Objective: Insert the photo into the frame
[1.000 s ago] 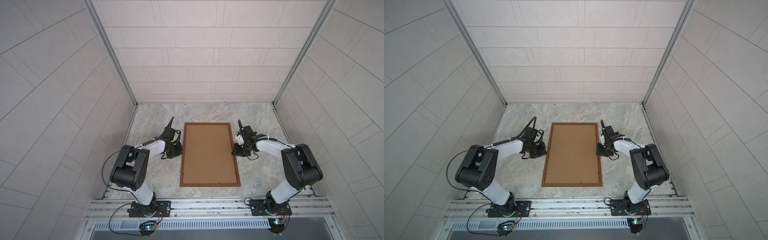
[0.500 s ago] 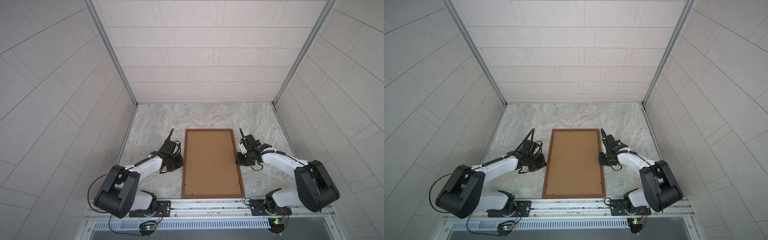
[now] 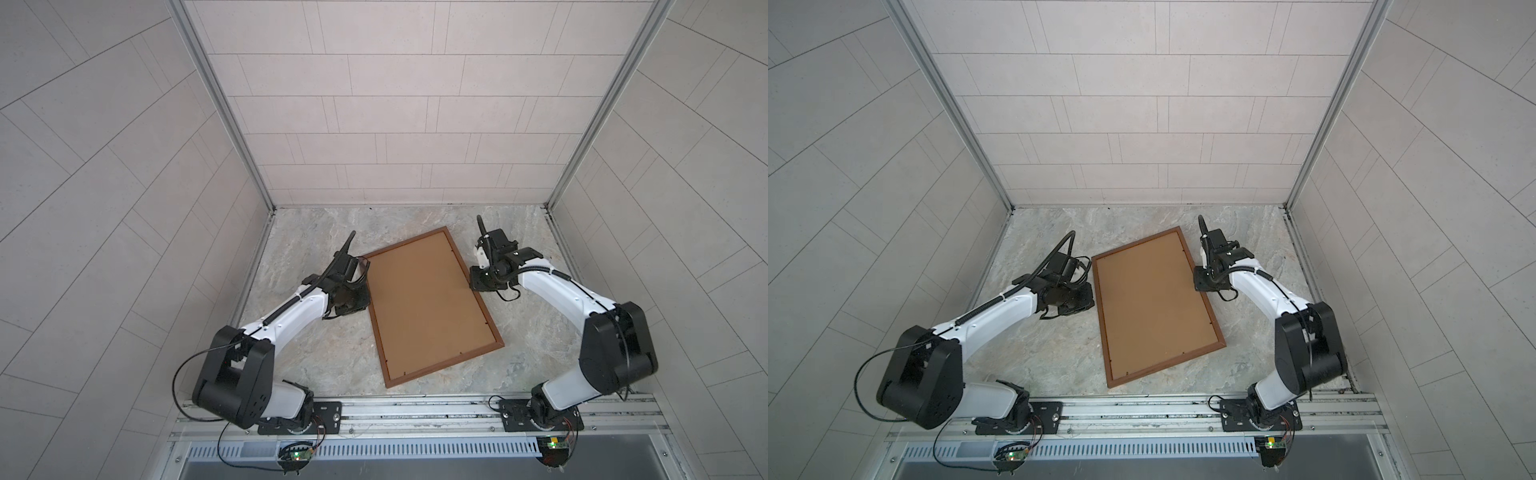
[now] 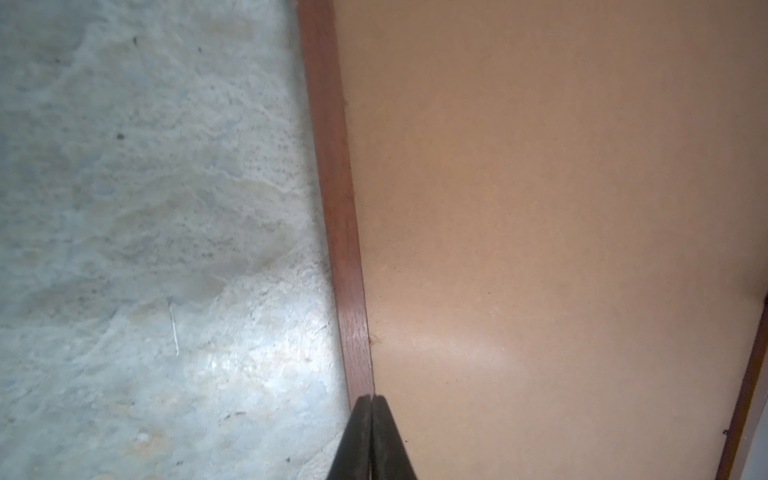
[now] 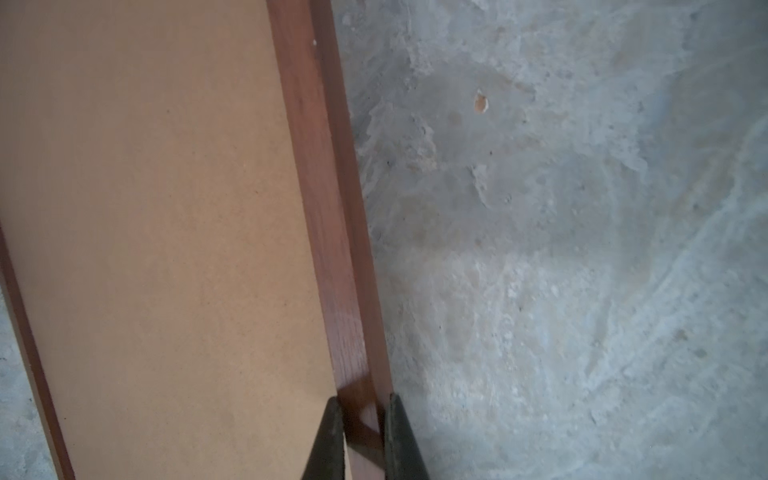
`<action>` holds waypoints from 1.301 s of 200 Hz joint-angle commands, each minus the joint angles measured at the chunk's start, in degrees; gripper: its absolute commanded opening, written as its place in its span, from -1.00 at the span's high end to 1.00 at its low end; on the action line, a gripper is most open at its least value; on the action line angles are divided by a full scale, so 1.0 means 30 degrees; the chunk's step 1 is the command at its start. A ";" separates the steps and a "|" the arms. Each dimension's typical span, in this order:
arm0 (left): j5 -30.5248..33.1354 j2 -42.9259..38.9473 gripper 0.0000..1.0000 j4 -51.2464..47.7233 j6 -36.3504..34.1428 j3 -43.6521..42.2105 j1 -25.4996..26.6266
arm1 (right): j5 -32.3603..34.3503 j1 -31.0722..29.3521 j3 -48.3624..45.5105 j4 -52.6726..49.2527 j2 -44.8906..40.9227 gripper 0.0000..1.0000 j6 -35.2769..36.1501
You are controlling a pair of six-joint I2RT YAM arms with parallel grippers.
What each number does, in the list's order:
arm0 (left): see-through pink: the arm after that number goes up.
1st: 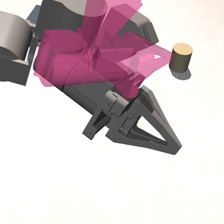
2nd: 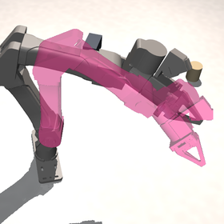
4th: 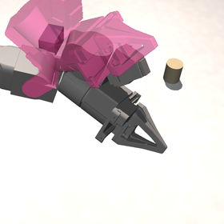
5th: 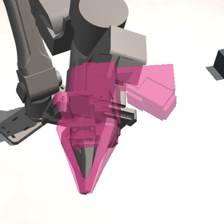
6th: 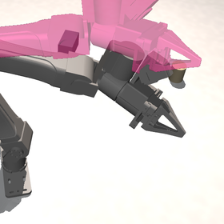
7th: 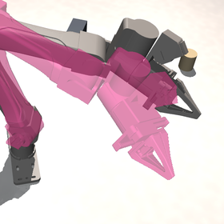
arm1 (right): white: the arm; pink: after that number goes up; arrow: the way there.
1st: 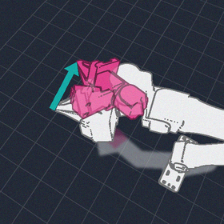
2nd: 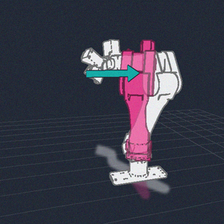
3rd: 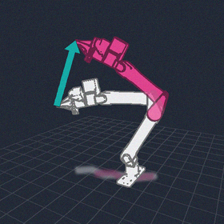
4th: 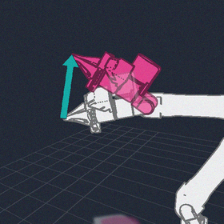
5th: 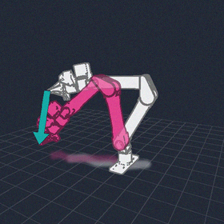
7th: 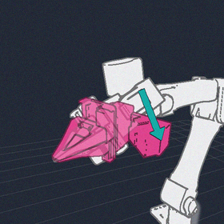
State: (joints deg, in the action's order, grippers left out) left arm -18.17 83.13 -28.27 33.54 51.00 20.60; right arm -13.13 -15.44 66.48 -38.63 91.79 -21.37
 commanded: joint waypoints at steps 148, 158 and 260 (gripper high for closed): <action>-0.0014 0.6319 0.75 -0.2433 -0.1801 0.3822 -0.2357 | -0.3614 0.0924 -0.2708 -0.0080 0.0954 0.57 0.1169; 0.0006 0.6545 0.75 -0.2739 -0.1948 0.4043 -0.2355 | -0.3807 0.0911 -0.2749 -0.0156 0.0791 0.46 0.1258; -0.0091 0.6145 0.74 -0.0714 -0.1226 0.2992 -0.2322 | -0.1826 0.1038 0.1230 0.0023 0.1409 0.34 0.0967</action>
State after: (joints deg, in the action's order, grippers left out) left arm -18.90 102.87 -32.34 29.08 61.82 13.74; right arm -21.19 -12.58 64.75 -38.98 93.56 -18.20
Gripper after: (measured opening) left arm 0.128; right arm 0.351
